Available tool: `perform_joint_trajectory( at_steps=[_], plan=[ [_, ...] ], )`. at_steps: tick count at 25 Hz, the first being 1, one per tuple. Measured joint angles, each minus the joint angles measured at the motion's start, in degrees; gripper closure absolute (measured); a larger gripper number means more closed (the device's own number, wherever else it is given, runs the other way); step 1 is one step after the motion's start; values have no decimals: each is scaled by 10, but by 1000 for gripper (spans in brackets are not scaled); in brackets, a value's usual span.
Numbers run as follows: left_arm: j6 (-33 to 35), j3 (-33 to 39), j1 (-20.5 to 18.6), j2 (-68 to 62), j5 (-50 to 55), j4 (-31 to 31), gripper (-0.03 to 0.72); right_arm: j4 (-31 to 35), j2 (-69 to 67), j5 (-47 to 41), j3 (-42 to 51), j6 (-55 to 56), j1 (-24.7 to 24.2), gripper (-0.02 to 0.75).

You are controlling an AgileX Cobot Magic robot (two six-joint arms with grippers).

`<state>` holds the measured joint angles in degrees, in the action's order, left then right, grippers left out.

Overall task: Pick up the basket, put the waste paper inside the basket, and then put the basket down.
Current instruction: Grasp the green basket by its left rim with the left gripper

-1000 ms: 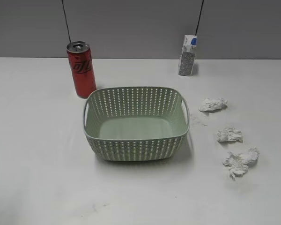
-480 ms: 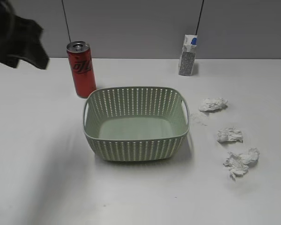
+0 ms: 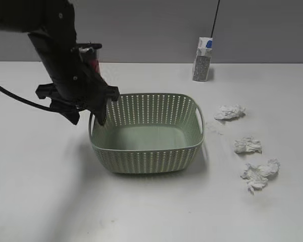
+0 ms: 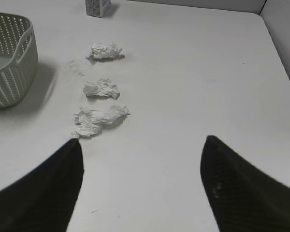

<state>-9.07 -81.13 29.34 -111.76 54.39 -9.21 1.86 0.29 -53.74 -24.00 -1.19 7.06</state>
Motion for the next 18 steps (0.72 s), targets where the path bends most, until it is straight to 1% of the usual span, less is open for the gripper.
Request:
perform_joint_trajectory(
  at_steps=[3, 6, 7, 10, 13, 14, 16, 18],
  plan=[
    [-7, 0, 0, -25, -4, -5, 207, 0, 0, 0, 0, 0, 0, 164],
    [-9, 0, 0, -42, -11, -13, 247, 0, 0, 0, 0, 0, 0, 164],
    [-9, 0, 0, -44, -13, -14, 274, 0, 0, 0, 0, 0, 0, 164],
    [-9, -1, 0, -45, -14, -14, 387, 0, 0, 0, 0, 0, 0, 164],
    [-9, -1, 0, -45, -14, -17, 554, 0, 0, 0, 0, 0, 0, 164],
    [-9, -1, 0, -45, -14, -17, 626, 0, 0, 0, 0, 0, 0, 164],
    [-11, -1, 0, -45, -14, -19, 683, 0, 0, 0, 0, 0, 0, 163],
    [-10, -1, 0, -41, -5, -18, 688, 0, 0, 0, 0, 0, 0, 163]
  ],
)
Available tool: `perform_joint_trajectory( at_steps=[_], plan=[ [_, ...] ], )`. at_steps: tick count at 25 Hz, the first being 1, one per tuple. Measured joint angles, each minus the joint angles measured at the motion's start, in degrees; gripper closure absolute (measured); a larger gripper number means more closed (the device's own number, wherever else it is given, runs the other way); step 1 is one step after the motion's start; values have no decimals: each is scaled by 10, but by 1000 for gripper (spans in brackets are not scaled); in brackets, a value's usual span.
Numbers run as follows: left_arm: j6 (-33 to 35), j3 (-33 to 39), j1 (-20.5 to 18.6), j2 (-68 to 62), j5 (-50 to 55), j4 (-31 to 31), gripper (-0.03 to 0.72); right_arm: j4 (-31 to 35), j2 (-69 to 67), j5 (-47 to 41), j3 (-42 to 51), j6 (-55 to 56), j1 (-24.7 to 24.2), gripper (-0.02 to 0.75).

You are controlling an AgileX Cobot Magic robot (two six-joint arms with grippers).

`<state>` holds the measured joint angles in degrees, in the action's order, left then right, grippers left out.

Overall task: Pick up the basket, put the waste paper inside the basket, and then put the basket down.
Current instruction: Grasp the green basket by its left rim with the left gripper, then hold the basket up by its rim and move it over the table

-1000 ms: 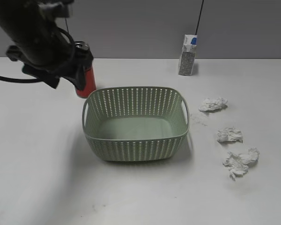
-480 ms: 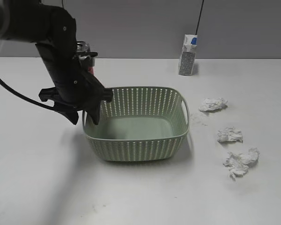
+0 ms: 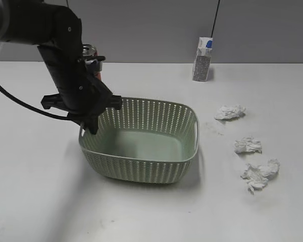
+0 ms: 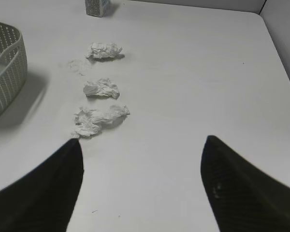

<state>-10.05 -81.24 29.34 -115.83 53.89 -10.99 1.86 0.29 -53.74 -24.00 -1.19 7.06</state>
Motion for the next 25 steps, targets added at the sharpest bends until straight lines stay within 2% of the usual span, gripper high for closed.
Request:
perform_joint_trajectory(
  at_steps=[7, 11, 17, 25],
  plan=[
    [0, 0, -1, 75, 10, 30, 688, 0, -3, 3, -2, 0, 0, 162],
    [-13, 0, -10, 105, -5, 30, 688, 0, -60, 38, -27, 0, 0, 162],
    [-21, 0, -15, 105, -13, 32, 688, 11, -241, 74, -95, 0, 0, 162],
    [-23, 0, -15, 100, -23, 38, 688, 137, -587, 139, -224, -55, 0, 173]
  ],
)
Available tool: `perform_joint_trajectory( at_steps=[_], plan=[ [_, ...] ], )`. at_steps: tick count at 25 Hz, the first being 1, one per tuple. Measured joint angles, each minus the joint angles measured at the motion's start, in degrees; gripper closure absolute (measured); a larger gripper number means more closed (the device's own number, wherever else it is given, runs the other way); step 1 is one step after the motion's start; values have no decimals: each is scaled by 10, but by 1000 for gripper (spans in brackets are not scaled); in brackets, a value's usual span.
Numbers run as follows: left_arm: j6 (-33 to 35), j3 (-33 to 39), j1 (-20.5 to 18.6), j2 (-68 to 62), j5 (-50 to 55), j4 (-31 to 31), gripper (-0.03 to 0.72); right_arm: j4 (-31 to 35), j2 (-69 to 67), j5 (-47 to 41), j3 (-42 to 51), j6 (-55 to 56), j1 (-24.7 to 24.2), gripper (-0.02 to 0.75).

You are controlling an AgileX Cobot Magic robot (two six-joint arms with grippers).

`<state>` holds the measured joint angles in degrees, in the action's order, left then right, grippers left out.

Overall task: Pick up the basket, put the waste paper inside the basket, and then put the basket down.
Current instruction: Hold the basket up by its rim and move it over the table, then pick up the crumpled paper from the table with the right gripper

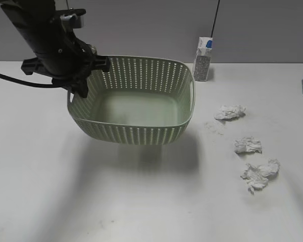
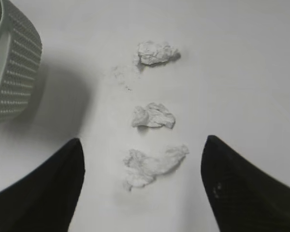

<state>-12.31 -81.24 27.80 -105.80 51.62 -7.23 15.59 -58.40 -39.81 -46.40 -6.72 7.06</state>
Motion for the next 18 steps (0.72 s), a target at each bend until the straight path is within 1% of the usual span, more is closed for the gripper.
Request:
perform_joint_trajectory(
  at_steps=[4, 8, 11, 13, 18],
  plan=[
    [0, 0, 0, -6, -1, 7, 688, 54, -186, 7, -84, -50, 2, 176],
    [0, 0, 0, -7, -1, 18, 688, 55, -335, 10, -182, -72, 23, 176],
    [-1, 0, 0, -7, -1, 20, 688, 11, -437, 17, -254, -73, 52, 176],
    [-1, 0, 0, -7, -1, 21, 688, -26, -491, 21, -301, -63, 63, 176],
    [-1, 0, 0, -7, 1, 21, 688, -81, -597, 21, -384, -17, 67, 176]
  ],
)
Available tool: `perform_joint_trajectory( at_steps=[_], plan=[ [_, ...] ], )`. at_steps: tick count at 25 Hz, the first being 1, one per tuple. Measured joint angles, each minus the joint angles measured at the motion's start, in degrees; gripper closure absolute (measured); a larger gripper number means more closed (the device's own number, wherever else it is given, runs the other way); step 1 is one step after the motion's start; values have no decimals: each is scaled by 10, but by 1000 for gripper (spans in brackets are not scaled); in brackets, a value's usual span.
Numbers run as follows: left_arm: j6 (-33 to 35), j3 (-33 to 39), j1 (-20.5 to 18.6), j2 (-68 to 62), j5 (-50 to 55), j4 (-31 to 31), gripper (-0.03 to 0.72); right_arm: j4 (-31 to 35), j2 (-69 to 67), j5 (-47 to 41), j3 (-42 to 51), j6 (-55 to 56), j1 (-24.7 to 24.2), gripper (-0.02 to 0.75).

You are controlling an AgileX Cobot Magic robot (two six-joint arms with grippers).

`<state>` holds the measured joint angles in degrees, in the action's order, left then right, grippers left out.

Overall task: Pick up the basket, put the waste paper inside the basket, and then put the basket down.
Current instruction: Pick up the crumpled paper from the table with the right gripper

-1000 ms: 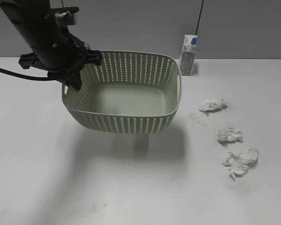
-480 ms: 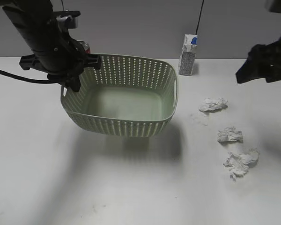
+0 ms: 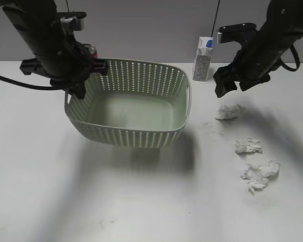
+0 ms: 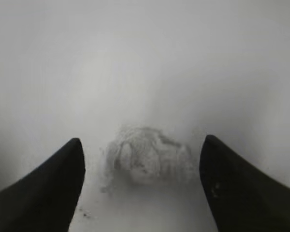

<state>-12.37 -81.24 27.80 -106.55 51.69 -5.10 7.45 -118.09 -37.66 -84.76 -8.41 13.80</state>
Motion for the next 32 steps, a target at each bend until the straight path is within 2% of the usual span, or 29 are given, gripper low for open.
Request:
perform_joint_trajectory(
  at_steps=[17, 21, 24, 26, 27, 28, 32],
  plan=[
    [0, 0, 0, 0, -4, 0, 688, -11, -87, -21, -17, 18, 0, 196],
    [0, 0, 0, 0, -5, 0, 688, -13, -91, -29, -19, 27, 0, 297],
    [0, 0, 0, 0, -5, 0, 688, -13, -91, -37, -19, 32, 0, 470],
    [0, 0, 0, 0, -5, 0, 688, -13, -88, -46, -19, 34, 0, 623],
    [0, 0, 0, 0, -5, 0, 688, -13, -84, -48, -19, 35, 0, 661],
    [0, 0, 0, 0, -5, 0, 688, -13, -79, -50, -18, 37, 0, 683],
    [0, 0, 0, 0, -5, 0, 688, -13, -23, -53, -18, 37, 0, 691]
  ],
)
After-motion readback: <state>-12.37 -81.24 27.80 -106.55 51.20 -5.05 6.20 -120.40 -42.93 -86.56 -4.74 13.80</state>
